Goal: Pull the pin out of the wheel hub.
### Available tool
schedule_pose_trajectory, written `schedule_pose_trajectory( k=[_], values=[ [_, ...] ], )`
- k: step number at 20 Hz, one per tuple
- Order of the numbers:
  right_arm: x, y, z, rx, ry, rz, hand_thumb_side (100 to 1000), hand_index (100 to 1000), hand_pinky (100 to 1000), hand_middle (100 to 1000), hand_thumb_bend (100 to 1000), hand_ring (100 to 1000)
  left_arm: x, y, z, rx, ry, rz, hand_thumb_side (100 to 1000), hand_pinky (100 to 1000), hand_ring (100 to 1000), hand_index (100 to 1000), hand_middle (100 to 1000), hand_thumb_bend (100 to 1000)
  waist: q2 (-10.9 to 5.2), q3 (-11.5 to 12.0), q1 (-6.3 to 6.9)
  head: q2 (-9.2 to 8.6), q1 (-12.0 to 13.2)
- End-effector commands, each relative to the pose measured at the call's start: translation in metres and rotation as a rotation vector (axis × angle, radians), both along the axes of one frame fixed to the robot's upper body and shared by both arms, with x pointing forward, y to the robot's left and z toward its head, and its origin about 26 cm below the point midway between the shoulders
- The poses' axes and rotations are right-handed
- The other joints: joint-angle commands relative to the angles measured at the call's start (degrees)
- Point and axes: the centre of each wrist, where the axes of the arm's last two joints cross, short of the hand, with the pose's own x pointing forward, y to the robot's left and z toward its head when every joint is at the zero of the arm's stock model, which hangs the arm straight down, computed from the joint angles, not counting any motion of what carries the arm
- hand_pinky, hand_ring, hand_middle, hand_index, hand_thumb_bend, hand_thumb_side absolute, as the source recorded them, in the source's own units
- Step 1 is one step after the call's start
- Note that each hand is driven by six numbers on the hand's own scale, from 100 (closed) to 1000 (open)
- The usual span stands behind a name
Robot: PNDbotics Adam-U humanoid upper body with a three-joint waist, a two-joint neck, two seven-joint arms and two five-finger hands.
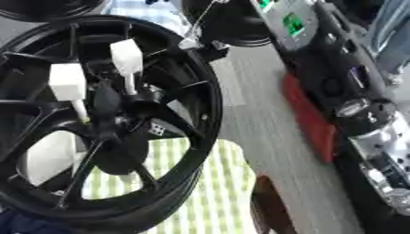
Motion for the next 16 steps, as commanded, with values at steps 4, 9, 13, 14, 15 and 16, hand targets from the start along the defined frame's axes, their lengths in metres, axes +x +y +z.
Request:
schedule_pose_trajectory(
  k=[4,9,13,14,15,16],
  values=[
    [-0.003,0.009,0.002,-0.022,-0.026,0.021,345,844,807,796,488,813,-0.003,0.005,0.009,0.031,-0.007,-0.002,486,792,875,739,570,696,-1.35,-0.04,0.53,0.06,0.60],
    [-0.004,0.014,-0.007,-0.033,-0.025,0.010,351,843,801,792,487,806,-0.006,0.005,0.005,0.023,0.004,-0.005,487,792,875,739,571,695,-1.19,0.08,0.63,0.06,0.85],
    [-0.004,0.018,-0.013,-0.033,-0.026,0.003,346,843,796,789,486,803,-0.005,0.004,0.004,0.018,0.004,-0.014,488,793,875,739,571,694,-1.14,-0.06,0.54,0.06,0.59],
    [-0.005,0.019,-0.013,-0.032,-0.029,0.002,344,844,795,789,485,803,-0.004,0.004,0.004,0.017,0.005,-0.017,488,793,875,740,572,694,-1.14,-0.10,0.54,0.06,0.48],
    [-0.005,0.020,-0.013,-0.030,-0.033,-0.002,343,845,793,790,485,803,-0.004,0.003,0.004,0.016,0.006,-0.019,488,793,875,740,572,693,-1.14,-0.11,0.54,0.06,0.38],
    [-0.005,0.021,-0.013,-0.027,-0.036,-0.006,342,849,791,792,485,803,-0.004,0.003,0.004,0.015,0.006,-0.021,488,793,875,740,572,693,-1.14,-0.06,0.55,0.06,0.24]
  ],
)
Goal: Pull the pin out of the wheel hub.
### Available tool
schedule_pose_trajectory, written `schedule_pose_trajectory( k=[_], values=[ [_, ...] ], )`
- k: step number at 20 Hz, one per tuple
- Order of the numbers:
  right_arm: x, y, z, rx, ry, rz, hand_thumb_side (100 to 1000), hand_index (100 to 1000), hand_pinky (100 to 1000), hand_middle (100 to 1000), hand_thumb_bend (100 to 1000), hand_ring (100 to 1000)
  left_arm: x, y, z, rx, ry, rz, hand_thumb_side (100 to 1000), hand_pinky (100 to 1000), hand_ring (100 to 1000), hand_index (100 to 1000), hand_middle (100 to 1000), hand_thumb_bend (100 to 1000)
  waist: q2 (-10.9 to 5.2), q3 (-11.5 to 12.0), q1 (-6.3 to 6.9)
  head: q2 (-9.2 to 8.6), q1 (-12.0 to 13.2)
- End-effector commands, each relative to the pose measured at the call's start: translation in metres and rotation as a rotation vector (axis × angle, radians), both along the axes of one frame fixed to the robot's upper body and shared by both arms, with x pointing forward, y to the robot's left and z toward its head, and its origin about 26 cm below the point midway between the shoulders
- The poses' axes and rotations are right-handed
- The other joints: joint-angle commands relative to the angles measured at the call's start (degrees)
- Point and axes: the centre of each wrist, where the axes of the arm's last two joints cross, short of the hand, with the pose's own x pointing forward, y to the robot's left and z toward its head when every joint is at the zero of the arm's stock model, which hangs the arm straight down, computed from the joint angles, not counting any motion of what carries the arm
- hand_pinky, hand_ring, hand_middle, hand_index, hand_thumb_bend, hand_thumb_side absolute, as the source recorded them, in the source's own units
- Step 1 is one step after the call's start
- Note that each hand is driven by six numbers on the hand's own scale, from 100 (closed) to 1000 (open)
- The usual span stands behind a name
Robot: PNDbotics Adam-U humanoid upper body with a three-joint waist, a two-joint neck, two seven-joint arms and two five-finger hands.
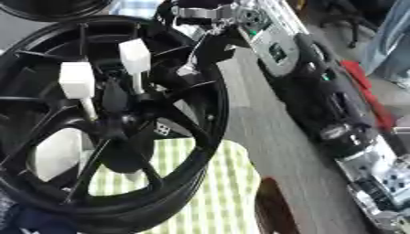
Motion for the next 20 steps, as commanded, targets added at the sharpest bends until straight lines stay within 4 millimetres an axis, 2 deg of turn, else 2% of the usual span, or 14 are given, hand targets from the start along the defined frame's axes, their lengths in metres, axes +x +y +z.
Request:
schedule_pose_trajectory(
  k=[1,11,20],
  values=[
    [-0.004,0.002,0.011,0.010,-0.048,-0.011,343,852,788,794,487,803,0.004,0.001,0.009,0.016,-0.020,-0.016,489,793,876,740,572,693,-0.93,0.05,0.47,-0.09,-0.57],
    [-0.019,0.009,0.026,0.063,-0.159,-0.070,281,848,779,788,452,796,0.006,-0.003,0.007,0.006,-0.020,-0.034,490,794,876,740,573,691,-0.55,0.81,0.57,-0.09,-2.06],
    [-0.021,0.018,0.027,0.023,-0.159,-0.041,277,847,781,788,446,797,0.009,-0.005,0.009,0.005,-0.026,-0.045,491,795,877,740,574,689,0.06,1.36,0.36,-0.09,-2.56]
  ],
)
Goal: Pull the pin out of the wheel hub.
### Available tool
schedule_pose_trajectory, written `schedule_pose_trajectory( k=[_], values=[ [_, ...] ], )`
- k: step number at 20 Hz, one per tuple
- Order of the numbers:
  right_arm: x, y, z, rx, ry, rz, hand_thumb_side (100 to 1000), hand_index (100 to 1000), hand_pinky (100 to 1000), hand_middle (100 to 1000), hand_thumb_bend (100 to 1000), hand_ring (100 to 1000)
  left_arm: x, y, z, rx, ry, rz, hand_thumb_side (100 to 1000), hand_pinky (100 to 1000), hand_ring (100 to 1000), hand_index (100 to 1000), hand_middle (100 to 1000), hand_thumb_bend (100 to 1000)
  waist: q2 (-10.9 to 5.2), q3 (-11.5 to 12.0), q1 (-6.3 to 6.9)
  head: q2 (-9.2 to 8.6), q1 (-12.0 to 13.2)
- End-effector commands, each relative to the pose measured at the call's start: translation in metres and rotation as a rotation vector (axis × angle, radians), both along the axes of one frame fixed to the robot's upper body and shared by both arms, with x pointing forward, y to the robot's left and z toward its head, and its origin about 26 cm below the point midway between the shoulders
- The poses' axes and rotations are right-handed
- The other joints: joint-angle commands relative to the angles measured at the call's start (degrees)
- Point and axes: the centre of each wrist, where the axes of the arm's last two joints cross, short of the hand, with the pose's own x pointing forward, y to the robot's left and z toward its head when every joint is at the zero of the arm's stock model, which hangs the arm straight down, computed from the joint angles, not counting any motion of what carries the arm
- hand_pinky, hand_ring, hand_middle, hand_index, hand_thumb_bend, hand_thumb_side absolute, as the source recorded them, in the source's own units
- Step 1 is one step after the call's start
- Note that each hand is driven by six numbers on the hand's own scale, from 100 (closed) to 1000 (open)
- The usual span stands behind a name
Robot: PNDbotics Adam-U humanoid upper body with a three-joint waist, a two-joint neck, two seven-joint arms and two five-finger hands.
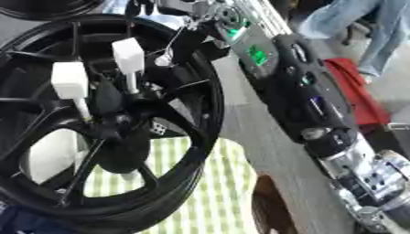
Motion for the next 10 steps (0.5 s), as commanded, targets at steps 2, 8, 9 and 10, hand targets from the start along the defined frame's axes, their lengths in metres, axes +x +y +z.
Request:
schedule_pose_trajectory(
  k=[2,8,9,10],
  values=[
    [-0.0031,0.0016,0.0118,-0.023,-0.027,0.015,284,847,779,788,450,795,0.0044,0.0008,0.0097,0.015,-0.026,-0.014,491,795,877,740,574,687,-0.41,0.26,0.29,-0.26,-0.55],
    [-0.0028,0.0033,0.0101,-0.021,0.009,0.033,283,849,773,787,450,792,0.0049,-0.0006,0.0088,0.009,-0.026,-0.015,492,796,877,740,575,685,-0.11,0.59,-0.03,-0.54,-1.24],
    [-0.0034,0.0039,0.0107,-0.019,0.009,0.035,282,848,772,786,450,791,0.0051,-0.0008,0.0087,0.008,-0.026,-0.016,492,796,878,740,575,685,-0.11,0.63,-0.06,-0.54,-1.39],
    [-0.0039,0.0043,0.0112,-0.018,0.008,0.035,281,848,772,786,449,791,0.0053,-0.0010,0.0087,0.008,-0.027,-0.017,492,796,878,741,575,685,-0.09,0.66,-0.08,-0.55,-1.49]
  ],
)
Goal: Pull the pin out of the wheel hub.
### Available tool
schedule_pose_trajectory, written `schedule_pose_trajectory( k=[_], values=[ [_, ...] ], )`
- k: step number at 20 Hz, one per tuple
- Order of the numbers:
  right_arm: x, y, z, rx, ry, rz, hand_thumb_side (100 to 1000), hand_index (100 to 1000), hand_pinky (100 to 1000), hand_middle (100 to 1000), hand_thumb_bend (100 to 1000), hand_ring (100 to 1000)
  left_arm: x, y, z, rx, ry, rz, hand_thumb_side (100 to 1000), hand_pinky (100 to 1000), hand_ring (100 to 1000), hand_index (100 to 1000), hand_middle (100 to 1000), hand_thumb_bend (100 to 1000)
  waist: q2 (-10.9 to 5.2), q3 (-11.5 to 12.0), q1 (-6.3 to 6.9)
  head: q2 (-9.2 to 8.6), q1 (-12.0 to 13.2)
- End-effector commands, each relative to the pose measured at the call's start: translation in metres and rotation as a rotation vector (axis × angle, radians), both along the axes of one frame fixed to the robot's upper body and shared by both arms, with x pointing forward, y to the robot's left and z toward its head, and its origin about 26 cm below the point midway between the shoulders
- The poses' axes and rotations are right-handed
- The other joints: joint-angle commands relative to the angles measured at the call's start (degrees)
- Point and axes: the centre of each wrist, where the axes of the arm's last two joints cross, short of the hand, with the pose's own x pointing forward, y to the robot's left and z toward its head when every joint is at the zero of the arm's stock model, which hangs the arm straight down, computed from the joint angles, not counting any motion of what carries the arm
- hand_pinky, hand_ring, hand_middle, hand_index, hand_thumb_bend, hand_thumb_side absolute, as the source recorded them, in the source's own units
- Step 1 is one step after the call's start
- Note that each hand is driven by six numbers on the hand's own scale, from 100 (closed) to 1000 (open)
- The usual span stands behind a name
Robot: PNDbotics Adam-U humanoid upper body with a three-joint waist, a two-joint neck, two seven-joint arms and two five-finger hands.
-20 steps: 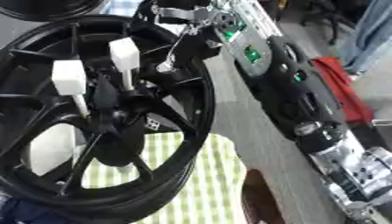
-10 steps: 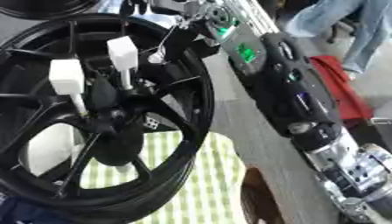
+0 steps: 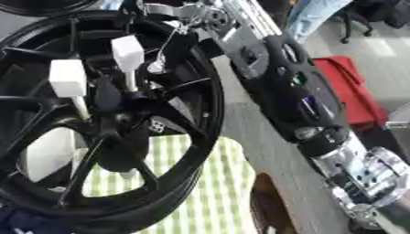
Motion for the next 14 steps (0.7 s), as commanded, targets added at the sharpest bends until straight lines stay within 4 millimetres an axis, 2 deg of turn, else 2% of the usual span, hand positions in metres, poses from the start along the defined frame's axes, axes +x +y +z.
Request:
schedule_pose_trajectory(
  k=[1,14],
  values=[
    [-0.0034,0.0001,0.0123,0.007,-0.025,0.008,278,848,772,786,448,791,0.0035,0.0007,0.0079,0.010,-0.025,-0.008,492,796,878,740,575,685,-0.65,0.13,0.35,-0.55,-0.49],
    [-0.0018,0.0015,0.0100,0.000,-0.036,-0.021,237,844,770,782,433,788,0.0044,-0.0024,0.0062,0.002,-0.026,-0.017,494,797,880,741,576,682,0.38,0.78,0.71,-1.63,-1.11]
  ],
)
